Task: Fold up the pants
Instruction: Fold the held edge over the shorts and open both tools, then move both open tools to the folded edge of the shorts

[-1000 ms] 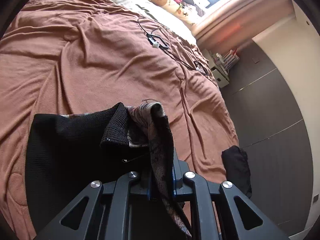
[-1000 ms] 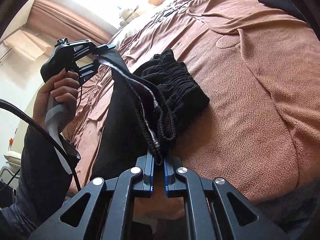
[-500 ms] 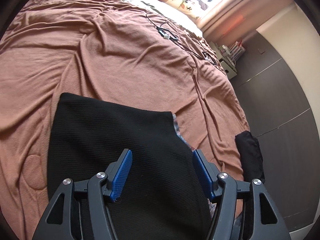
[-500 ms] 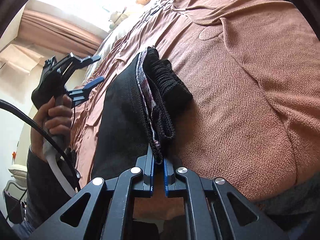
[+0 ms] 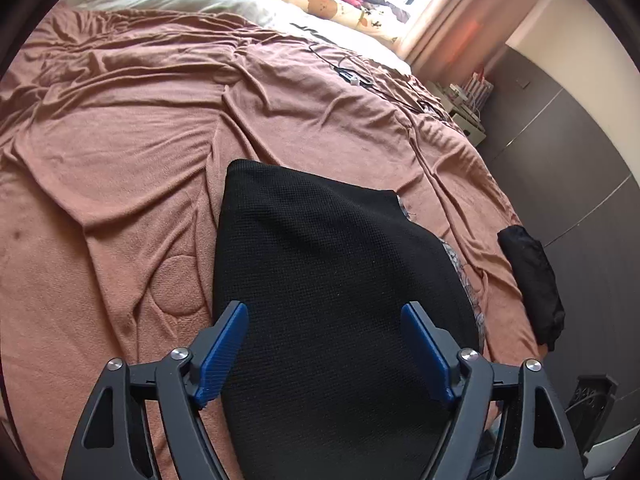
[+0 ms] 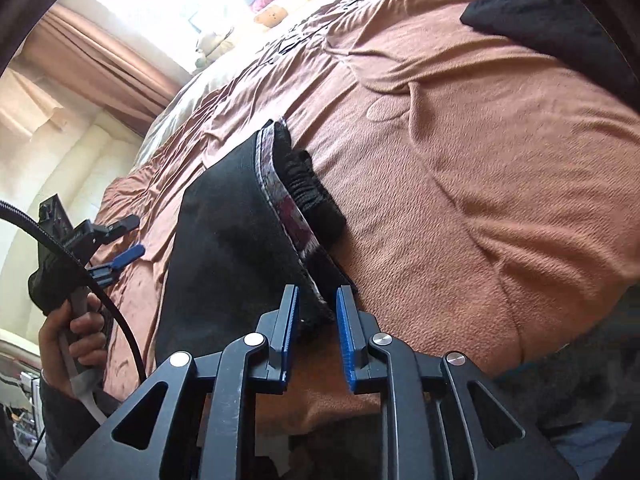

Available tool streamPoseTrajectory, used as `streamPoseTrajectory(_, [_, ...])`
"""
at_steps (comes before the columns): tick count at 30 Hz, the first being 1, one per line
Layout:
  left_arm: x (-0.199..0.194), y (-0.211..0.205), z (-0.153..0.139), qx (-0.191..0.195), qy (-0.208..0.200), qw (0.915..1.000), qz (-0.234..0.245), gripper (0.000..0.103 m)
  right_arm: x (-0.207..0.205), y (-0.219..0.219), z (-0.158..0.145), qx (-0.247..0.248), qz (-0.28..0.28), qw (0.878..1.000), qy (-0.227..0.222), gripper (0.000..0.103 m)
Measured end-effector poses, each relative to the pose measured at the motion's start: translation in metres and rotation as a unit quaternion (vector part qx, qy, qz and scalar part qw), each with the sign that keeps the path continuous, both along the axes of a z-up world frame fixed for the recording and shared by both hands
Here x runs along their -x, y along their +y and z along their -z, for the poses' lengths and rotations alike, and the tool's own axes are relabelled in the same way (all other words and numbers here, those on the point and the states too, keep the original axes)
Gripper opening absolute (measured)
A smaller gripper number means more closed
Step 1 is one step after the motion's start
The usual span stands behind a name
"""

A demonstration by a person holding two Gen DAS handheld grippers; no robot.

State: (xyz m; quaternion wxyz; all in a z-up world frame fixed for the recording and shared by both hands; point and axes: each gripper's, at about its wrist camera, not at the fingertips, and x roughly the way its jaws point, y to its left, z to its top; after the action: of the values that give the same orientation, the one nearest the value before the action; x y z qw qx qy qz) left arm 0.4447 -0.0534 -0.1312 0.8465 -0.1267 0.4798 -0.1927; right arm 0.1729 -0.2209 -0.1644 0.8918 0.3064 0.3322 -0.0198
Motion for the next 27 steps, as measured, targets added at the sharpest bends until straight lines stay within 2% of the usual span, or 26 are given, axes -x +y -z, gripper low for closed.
streamPoseTrajectory(1, [0.004,0.0,-0.001,-0.008,-0.004,1.0,0.003,0.089,0.001,0.002,-0.004,0.011,0.004,1.0,0.0,0.019])
streamPoseTrajectory(3, [0.009,0.0,-0.002,-0.019,-0.007,0.9997,0.01,0.093,0.004,0.01,-0.01,0.034,0.009,0.999,0.001,0.034])
streamPoseTrajectory(4, [0.012,-0.001,-0.002,-0.023,-0.007,0.9996,0.017,0.095,0.008,0.013,-0.012,0.048,0.013,0.999,0.002,0.051])
streamPoseTrajectory(5, [0.014,-0.001,-0.002,-0.026,-0.006,0.9994,0.022,0.096,0.009,0.016,-0.014,0.063,0.02,0.998,0.002,0.061])
streamPoseTrajectory(9, [0.024,0.001,-0.005,-0.027,-0.015,0.999,0.031,0.101,0.01,0.034,-0.025,0.124,0.038,0.992,-0.001,0.067])
streamPoseTrajectory(11, [0.031,0.001,-0.009,-0.026,-0.03,0.9984,0.039,0.102,0.01,0.042,-0.028,0.138,0.04,0.99,-0.005,0.077])
streamPoseTrajectory(15, [0.045,-0.004,-0.015,-0.034,-0.051,0.995,0.079,0.102,0.006,0.052,-0.033,0.159,0.058,0.985,-0.012,0.078])
streamPoseTrajectory(19, [0.057,-0.009,-0.018,-0.068,-0.069,0.9906,0.096,0.102,0.003,0.06,-0.036,0.168,0.043,0.984,-0.024,0.078])
streamPoseTrajectory(23, [0.071,-0.01,-0.02,-0.08,-0.096,0.9865,0.107,0.102,0.004,0.062,-0.041,0.186,0.032,0.98,-0.057,0.078])
streamPoseTrajectory(27, [0.074,-0.009,-0.018,-0.112,-0.102,0.9837,0.097,0.102,0.007,0.059,-0.046,0.179,0.016,0.978,-0.102,0.078])
